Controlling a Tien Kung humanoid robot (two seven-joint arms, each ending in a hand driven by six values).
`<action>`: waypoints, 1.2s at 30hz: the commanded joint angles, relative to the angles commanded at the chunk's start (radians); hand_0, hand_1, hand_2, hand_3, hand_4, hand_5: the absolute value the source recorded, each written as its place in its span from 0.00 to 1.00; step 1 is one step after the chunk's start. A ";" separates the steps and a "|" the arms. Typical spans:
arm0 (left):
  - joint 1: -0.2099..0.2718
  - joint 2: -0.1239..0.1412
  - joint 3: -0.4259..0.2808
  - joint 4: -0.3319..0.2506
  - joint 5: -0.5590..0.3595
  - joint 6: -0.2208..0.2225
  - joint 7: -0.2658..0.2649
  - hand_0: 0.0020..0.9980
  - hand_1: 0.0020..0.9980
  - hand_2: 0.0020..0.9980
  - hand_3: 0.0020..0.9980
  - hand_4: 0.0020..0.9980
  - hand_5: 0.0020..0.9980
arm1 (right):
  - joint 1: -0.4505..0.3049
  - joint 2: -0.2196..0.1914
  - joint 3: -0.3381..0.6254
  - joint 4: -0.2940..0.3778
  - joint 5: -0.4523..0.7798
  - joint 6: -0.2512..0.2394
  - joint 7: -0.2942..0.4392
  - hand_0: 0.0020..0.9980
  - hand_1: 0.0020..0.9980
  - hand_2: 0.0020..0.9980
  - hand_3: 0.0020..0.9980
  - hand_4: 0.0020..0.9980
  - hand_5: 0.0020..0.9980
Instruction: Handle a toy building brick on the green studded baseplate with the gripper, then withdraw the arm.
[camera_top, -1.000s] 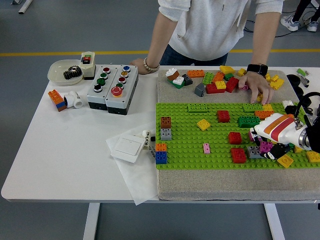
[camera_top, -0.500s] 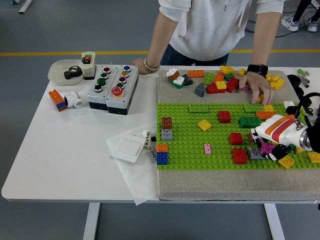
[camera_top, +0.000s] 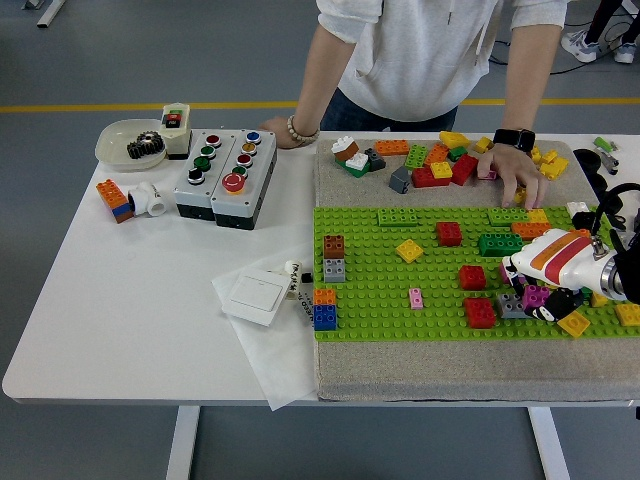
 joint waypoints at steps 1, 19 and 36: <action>0.000 0.000 0.000 0.000 0.000 0.000 0.000 0.74 0.75 0.79 0.60 0.63 0.65 | 0.000 0.000 0.001 0.000 -0.001 0.001 0.001 0.19 0.38 0.47 0.57 0.77 0.00; -0.002 0.001 0.005 0.000 -0.008 0.001 -0.003 0.74 0.75 0.79 0.60 0.63 0.65 | -0.007 0.002 0.009 -0.004 -0.010 0.003 0.006 0.20 0.38 0.48 0.64 0.80 0.00; 0.000 0.000 0.006 -0.001 -0.011 0.001 -0.002 0.74 0.75 0.79 0.60 0.63 0.65 | -0.012 0.007 0.014 -0.010 -0.004 -0.002 0.004 0.20 0.38 0.49 0.66 0.81 0.00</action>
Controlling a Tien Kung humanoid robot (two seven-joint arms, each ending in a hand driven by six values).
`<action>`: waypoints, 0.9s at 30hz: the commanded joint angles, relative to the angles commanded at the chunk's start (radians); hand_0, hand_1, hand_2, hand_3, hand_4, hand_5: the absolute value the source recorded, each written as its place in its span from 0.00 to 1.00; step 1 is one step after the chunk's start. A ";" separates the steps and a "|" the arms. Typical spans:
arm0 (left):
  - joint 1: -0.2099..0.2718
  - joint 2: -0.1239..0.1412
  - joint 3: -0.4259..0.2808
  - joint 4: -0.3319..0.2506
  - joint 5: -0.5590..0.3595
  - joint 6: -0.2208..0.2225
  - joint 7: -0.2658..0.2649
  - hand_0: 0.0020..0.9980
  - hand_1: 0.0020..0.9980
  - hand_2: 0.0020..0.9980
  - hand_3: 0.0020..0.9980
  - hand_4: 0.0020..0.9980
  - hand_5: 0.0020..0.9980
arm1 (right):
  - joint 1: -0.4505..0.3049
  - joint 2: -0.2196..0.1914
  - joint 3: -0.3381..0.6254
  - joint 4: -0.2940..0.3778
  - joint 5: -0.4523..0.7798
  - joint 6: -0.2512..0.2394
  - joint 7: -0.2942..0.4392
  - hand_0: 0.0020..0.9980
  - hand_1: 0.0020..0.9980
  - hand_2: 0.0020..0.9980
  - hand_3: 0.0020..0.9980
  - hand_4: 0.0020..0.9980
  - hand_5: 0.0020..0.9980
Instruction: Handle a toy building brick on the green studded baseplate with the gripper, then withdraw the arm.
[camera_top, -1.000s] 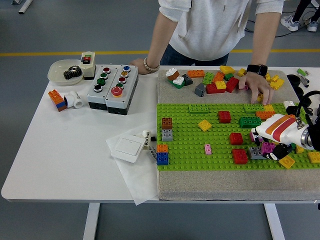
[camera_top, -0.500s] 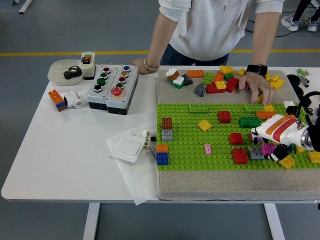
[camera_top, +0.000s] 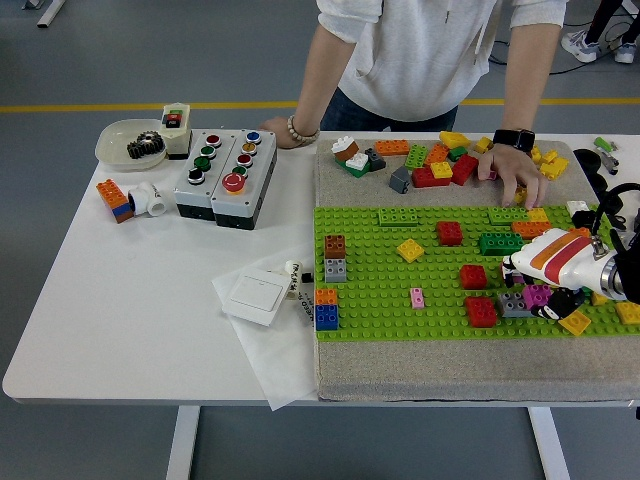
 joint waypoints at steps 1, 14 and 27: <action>0.000 0.000 0.000 0.000 0.000 0.000 0.000 0.74 0.75 0.79 0.60 0.63 0.65 | 0.000 0.000 0.000 0.000 0.000 0.000 0.000 0.20 0.39 0.50 0.66 0.83 0.00; 0.004 -0.001 -0.004 -0.001 0.010 -0.002 0.004 0.74 0.75 0.79 0.60 0.63 0.65 | -0.001 0.001 0.007 0.002 -0.002 -0.009 -0.002 0.20 0.39 0.50 0.68 0.84 0.00; 0.002 0.000 -0.001 -0.001 0.005 -0.001 0.001 0.74 0.75 0.79 0.60 0.62 0.65 | -0.003 -0.001 0.014 0.004 0.000 -0.009 -0.002 0.20 0.39 0.50 0.69 0.86 0.02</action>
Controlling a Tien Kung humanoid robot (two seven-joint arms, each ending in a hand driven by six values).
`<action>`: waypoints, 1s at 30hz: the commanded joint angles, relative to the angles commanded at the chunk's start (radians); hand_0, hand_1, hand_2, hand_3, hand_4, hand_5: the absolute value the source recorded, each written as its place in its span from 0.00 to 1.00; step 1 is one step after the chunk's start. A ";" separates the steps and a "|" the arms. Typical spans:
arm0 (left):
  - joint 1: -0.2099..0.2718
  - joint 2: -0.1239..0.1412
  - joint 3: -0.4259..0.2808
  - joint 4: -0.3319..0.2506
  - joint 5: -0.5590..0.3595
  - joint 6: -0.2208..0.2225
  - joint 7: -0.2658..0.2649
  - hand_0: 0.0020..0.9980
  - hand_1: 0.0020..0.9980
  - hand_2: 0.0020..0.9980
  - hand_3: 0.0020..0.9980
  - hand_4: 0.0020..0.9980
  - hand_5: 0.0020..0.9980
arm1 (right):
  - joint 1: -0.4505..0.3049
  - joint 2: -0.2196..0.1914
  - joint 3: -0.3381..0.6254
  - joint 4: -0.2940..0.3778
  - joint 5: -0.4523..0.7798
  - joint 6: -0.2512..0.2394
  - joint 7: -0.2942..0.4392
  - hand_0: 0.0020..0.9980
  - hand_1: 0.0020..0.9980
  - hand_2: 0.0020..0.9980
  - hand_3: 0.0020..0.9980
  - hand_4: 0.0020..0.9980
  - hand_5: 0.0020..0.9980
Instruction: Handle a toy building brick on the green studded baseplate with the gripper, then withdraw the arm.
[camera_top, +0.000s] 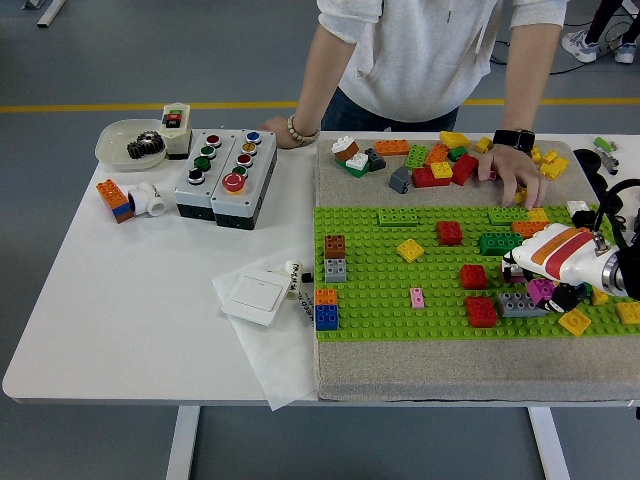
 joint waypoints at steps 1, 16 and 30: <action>0.000 0.000 0.000 0.000 -0.001 0.000 0.000 0.74 0.75 0.79 0.60 0.62 0.65 | -0.001 -0.001 -0.001 0.002 0.000 0.001 0.001 0.20 0.39 0.50 0.69 0.86 0.02; -0.002 0.001 0.000 0.000 0.000 -0.001 0.001 0.74 0.75 0.79 0.60 0.63 0.65 | -0.004 -0.006 -0.001 0.028 0.016 0.005 0.005 0.19 0.40 0.51 0.72 0.91 0.06; -0.003 0.001 0.002 0.000 -0.002 0.000 -0.001 0.74 0.75 0.79 0.60 0.63 0.65 | 0.004 0.002 -0.009 0.029 0.030 -0.005 0.005 0.19 0.40 0.52 0.74 0.94 0.07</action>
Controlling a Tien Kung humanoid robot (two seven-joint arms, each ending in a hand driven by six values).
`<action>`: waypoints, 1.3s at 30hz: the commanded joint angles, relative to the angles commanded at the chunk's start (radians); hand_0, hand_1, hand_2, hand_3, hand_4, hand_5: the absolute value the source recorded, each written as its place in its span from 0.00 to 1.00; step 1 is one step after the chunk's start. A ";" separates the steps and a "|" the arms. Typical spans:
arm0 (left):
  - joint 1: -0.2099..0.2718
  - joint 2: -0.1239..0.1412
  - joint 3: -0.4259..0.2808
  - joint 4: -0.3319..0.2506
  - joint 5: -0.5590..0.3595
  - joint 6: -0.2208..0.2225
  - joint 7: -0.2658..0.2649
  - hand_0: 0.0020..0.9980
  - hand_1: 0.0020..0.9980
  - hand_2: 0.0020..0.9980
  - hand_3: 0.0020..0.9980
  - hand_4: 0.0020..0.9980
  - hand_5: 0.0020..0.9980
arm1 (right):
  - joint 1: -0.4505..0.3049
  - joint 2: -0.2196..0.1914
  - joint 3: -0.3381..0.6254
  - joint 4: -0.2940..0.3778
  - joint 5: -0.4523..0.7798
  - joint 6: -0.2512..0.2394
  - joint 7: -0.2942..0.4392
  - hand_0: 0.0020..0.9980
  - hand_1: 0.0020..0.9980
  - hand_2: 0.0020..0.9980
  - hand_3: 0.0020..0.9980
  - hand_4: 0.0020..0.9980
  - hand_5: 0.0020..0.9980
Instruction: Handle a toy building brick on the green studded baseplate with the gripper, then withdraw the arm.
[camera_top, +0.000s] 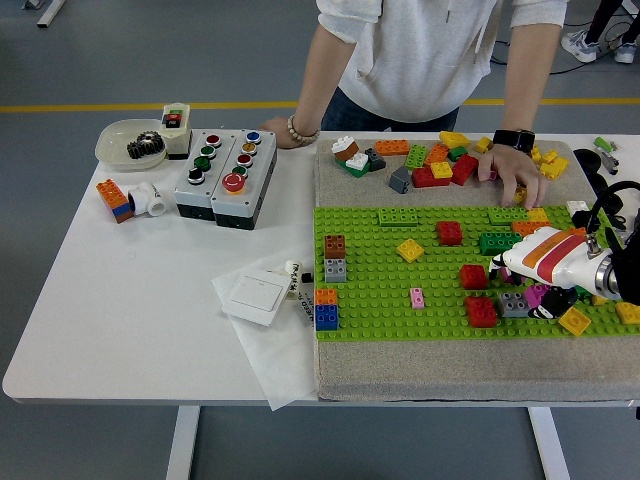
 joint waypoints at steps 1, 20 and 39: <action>0.000 0.000 0.000 0.000 0.000 0.000 0.000 0.74 0.75 0.79 0.60 0.63 0.65 | 0.000 0.000 0.000 0.000 0.001 0.000 0.000 0.19 0.40 0.52 0.74 0.94 0.07; 0.000 0.000 -0.004 0.001 0.008 -0.001 0.002 0.74 0.75 0.79 0.60 0.63 0.65 | -0.103 -0.013 0.220 0.111 0.032 -0.032 -0.060 0.20 0.40 0.52 0.75 0.98 0.11; 0.008 -0.002 -0.018 0.001 0.035 -0.005 0.011 0.74 0.75 0.78 0.60 0.63 0.65 | -0.319 -0.030 0.439 0.136 0.178 -0.155 -0.188 0.56 0.50 0.55 0.50 0.65 0.24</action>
